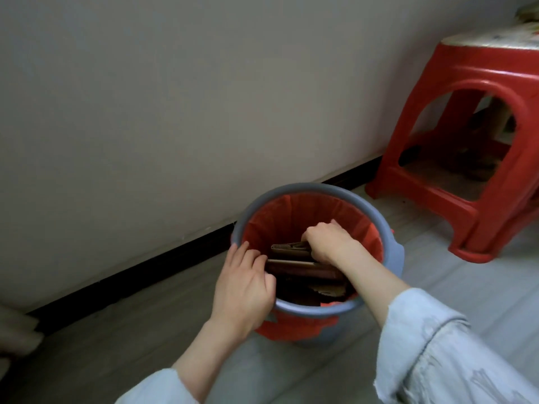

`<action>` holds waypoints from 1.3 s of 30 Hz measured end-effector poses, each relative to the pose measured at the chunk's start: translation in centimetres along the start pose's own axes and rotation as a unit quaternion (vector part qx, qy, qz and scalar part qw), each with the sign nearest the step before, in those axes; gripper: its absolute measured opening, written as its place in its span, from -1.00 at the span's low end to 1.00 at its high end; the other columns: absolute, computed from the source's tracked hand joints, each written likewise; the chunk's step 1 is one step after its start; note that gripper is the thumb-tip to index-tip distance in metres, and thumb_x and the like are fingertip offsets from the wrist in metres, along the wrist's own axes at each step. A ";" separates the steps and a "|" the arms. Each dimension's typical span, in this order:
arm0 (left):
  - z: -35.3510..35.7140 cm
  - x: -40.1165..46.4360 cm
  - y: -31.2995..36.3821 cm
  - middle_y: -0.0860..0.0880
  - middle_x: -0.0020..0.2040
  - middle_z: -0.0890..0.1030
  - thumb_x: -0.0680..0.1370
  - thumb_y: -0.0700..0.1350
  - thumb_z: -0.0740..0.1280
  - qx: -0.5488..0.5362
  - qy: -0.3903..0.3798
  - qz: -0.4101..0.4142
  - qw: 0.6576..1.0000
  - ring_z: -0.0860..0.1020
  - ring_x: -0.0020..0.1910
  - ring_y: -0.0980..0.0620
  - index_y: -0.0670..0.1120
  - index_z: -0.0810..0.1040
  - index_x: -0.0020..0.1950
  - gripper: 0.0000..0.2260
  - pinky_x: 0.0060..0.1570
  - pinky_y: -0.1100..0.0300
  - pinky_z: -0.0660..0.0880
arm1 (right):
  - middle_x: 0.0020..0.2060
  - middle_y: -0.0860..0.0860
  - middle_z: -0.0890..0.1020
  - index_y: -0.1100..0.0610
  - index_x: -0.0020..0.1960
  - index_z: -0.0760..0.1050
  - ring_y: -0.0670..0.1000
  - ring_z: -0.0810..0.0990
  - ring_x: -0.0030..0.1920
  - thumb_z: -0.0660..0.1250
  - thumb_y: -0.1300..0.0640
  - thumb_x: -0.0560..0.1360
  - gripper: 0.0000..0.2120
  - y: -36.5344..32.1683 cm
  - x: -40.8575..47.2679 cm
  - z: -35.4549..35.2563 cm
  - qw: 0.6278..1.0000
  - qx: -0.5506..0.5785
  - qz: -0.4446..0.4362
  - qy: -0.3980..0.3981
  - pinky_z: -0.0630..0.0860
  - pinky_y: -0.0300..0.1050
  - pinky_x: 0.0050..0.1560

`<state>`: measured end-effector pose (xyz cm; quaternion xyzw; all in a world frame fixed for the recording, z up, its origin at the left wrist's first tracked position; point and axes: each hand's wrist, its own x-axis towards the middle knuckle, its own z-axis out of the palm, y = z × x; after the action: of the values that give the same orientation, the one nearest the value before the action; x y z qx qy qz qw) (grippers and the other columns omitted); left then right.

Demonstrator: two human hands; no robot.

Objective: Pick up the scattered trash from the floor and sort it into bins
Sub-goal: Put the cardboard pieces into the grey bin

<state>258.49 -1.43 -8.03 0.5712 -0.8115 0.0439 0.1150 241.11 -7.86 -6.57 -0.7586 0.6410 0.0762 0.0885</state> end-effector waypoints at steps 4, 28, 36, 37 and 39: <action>-0.1 0.0 0.0 -0.12 -0.12 0.65 0.39 -0.08 0.06 -0.003 0.013 0.005 1.000 0.58 0.08 -0.14 -0.18 0.66 -0.09 -0.61 0.30 0.06 0.18 | 0.18 0.17 0.55 0.13 0.28 0.46 0.20 0.52 0.20 0.18 0.26 0.50 -0.64 0.2 -0.1 1.2 1.000 -0.028 -0.010 0.005 0.46 -0.01 0.13; 0.0 -0.2 0.6 -0.13 -0.13 0.64 0.39 -0.07 0.03 0.027 0.010 -0.025 0.999 0.56 0.11 -0.12 -0.19 0.63 -0.10 -0.59 0.30 0.01 0.35 | 0.13 0.05 0.62 0.05 0.21 0.56 0.10 0.59 0.08 0.19 0.19 0.47 -0.65 -0.4 1.4 0.4 0.961 -0.020 -0.066 -0.270 0.52 -0.05 0.13; 0.2 -0.1 0.4 -0.12 -0.12 0.64 0.39 -0.07 0.03 0.029 0.012 -0.021 0.999 0.55 0.12 -0.12 -0.17 0.64 -0.11 -0.60 0.29 0.01 0.35 | 0.17 0.09 0.57 0.08 0.23 0.49 0.14 0.55 0.12 0.15 0.15 0.50 -0.67 -0.1 -0.1 3.2 0.958 0.024 -0.014 -0.287 0.43 -0.11 -0.03; 0.1 -0.1 0.4 -0.12 -0.13 0.64 0.39 -0.07 0.03 0.026 0.011 -0.022 0.999 0.56 0.11 -0.12 -0.18 0.64 -0.12 -0.60 0.28 0.01 0.36 | 0.20 0.09 0.56 0.04 0.24 0.48 0.14 0.54 0.13 0.13 0.16 0.49 -0.65 -0.1 0.1 3.1 0.962 0.043 -0.011 -0.271 0.44 -0.09 0.03; 0.0 -0.1 0.5 -0.13 -0.14 0.64 0.39 -0.07 0.03 0.018 0.013 -0.021 1.000 0.56 0.10 -0.13 -0.18 0.64 -0.12 -0.59 0.28 0.02 0.36 | 0.25 0.08 0.52 -0.07 0.29 0.44 0.15 0.51 0.20 0.11 0.16 0.49 -0.59 -0.2 -0.1 2.6 0.974 0.058 -0.013 -0.218 0.44 -0.05 0.18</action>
<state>258.11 -1.14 -8.02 0.5895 -0.7968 0.0636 0.1162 241.23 -7.09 -9.08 -0.7254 0.5996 0.2014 0.2716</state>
